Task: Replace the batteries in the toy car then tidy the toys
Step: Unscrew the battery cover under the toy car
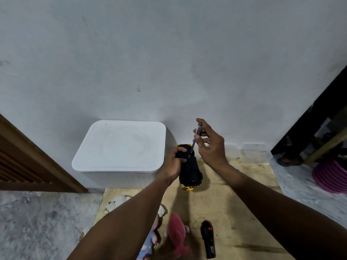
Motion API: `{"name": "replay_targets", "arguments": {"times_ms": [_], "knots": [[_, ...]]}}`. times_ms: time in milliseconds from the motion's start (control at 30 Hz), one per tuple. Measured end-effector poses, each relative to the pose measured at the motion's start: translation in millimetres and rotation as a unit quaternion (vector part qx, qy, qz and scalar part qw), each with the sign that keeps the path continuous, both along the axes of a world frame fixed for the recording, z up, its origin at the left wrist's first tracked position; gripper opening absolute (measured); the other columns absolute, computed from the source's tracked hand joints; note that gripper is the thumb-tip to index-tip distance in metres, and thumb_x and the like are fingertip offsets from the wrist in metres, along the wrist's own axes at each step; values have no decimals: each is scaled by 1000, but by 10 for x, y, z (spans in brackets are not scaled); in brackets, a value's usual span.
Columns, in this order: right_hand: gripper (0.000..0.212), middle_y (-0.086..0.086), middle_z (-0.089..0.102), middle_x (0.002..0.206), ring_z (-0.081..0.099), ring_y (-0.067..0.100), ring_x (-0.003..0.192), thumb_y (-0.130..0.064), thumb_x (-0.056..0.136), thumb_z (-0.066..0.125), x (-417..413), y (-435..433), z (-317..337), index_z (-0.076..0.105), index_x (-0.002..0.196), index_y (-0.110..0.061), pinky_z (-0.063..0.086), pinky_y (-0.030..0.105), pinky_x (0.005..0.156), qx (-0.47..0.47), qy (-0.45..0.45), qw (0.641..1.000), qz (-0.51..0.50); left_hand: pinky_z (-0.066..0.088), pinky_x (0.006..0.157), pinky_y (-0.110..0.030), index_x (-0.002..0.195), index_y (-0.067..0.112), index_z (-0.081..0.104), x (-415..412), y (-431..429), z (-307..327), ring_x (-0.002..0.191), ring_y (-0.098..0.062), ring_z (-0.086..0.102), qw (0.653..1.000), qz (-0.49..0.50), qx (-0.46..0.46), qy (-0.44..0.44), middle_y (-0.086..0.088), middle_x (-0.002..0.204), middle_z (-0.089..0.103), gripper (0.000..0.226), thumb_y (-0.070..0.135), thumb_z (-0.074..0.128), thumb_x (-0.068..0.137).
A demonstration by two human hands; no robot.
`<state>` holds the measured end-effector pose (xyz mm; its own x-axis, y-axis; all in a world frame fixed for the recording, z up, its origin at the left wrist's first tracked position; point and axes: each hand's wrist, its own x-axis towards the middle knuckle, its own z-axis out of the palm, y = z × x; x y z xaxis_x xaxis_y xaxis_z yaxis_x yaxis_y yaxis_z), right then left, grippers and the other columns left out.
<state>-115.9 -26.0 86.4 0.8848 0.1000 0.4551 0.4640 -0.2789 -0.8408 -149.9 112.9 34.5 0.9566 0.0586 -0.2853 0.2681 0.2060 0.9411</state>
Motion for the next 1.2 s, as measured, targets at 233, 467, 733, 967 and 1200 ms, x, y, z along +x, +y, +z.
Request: {"name": "replay_targets", "arguments": {"times_ms": [233,467,733,967,1200], "knots": [[47,1,64,96,66,12,84,-1,89,65,12,-6,28,60,129,-25,59,28,66,9,1,1000,-13,54,79,-32,107,7,53,-18,-5,74,89,-16,60,1000,4,-12,-9,-3,101,61,39,-21,39,83],[50,-1,62,99,65,13,91,-6,86,71,1,0,44,58,130,-28,58,24,67,-5,-11,1000,-6,54,78,-30,108,5,52,-12,-1,99,90,-18,60,1000,6,-13,-15,-1,98,62,38,-21,40,83],[54,-2,65,109,67,13,99,0,90,62,-7,18,45,54,135,-30,61,32,74,7,8,1000,2,53,70,-28,103,10,54,12,-3,65,93,-23,60,1000,3,-16,-10,-8,105,61,38,-19,41,82],[59,0,65,109,65,12,94,8,88,58,-3,3,29,54,136,-26,61,38,71,11,19,1000,-7,54,77,-31,104,9,54,8,-6,73,93,-22,58,1000,6,-16,-14,-7,104,60,38,-20,41,82],[51,0,69,105,69,17,92,-2,91,61,-7,25,58,54,131,-32,59,52,69,41,46,998,-24,53,74,-28,103,11,56,17,-15,127,93,-22,59,1000,0,-5,-22,-7,105,61,38,-18,42,82]]}}
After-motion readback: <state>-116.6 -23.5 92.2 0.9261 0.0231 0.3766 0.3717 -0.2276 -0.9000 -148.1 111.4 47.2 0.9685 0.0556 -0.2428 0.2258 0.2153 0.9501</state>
